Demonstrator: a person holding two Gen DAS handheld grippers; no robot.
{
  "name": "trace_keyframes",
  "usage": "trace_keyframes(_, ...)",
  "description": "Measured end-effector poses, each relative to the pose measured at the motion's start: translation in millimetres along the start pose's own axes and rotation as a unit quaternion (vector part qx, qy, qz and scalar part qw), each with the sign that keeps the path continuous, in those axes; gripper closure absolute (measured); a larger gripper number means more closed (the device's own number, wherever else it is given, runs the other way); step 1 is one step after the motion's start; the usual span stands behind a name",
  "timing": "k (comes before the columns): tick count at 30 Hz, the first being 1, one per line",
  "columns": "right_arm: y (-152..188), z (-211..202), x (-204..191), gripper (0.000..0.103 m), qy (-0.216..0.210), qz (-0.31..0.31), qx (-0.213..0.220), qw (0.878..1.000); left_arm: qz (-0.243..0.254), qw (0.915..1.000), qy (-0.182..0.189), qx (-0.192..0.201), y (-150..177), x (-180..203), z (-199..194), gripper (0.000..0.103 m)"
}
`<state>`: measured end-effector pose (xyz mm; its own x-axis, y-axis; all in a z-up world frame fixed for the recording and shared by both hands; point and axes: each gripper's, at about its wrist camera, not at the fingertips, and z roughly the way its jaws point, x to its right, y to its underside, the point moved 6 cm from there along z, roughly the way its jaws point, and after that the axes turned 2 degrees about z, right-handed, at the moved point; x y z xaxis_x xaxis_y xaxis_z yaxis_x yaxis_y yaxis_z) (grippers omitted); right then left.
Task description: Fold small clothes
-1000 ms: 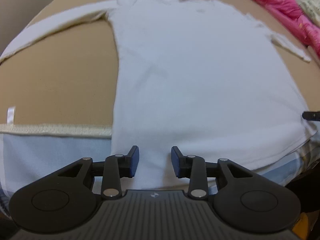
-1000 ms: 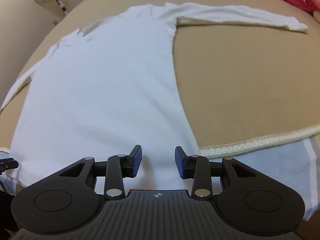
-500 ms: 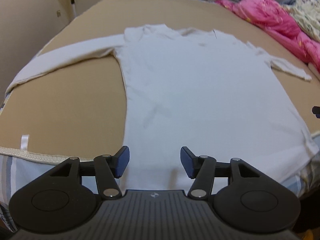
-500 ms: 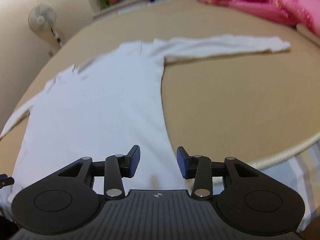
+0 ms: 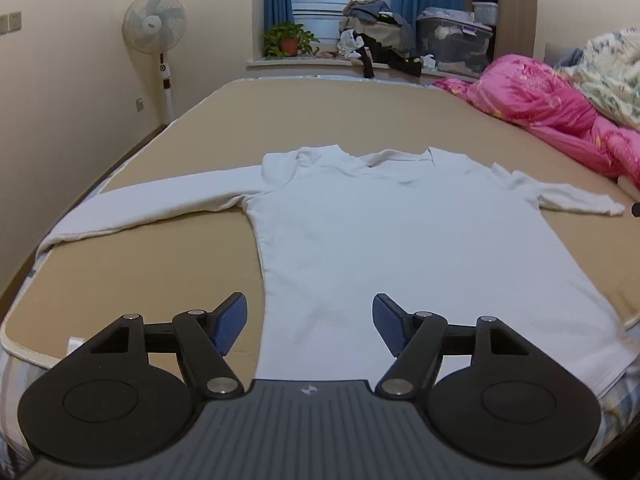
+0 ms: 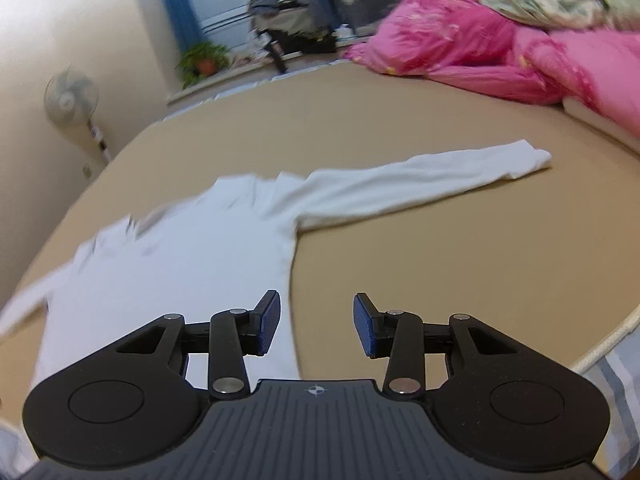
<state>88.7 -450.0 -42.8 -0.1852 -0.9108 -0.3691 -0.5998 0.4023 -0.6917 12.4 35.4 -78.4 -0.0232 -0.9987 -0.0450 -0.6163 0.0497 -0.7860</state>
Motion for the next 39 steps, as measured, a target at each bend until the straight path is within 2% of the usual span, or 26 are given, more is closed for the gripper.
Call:
trace_keyframes(2,-16.8,5.8,11.6,0.061,-0.003,0.017,0.007,1.000,-0.001,0.9999,0.011,-0.008,-1.0,0.7,4.5,0.028)
trace_keyframes(6,-43.9,27.6,47.2,0.061,0.030,0.046,0.028,0.998,0.004,0.9993,0.024,-0.028,3.2,4.0,13.7,0.028)
trace_keyframes(10,-50.2,66.2,81.9,0.061,0.031,0.114,-0.011,0.993,0.016,0.9987,0.020,-0.045,7.6,9.4,24.5,0.027)
trace_keyframes(14,-62.2,90.1,108.2,0.061,0.030,0.146,-0.005,0.989,0.021,0.9980,0.020,-0.056,8.0,15.6,38.3,0.027)
trace_keyframes(18,-65.5,107.7,134.3,0.061,0.017,0.200,-0.007,0.980,0.021,0.9969,0.027,-0.071,8.3,23.4,52.2,0.026)
trace_keyframes(23,-66.4,131.2,153.1,0.060,0.019,0.217,-0.018,0.976,0.025,0.9953,0.036,-0.086,7.4,31.8,67.1,0.026)
trace_keyframes(27,-72.3,148.0,168.2,0.060,0.005,0.232,-0.012,0.973,0.017,0.9947,0.040,-0.093,5.3,33.9,75.0,0.025)
trace_keyframes(32,-80.2,163.4,196.3,0.060,-0.007,0.282,0.020,0.959,0.013,0.9936,0.044,-0.103,5.7,35.5,81.3,0.025)
trace_keyframes(39,-83.2,189.3,246.6,0.058,0.003,0.365,0.064,0.929,-0.008,0.9931,0.046,-0.107,3.0,30.6,84.5,0.025)
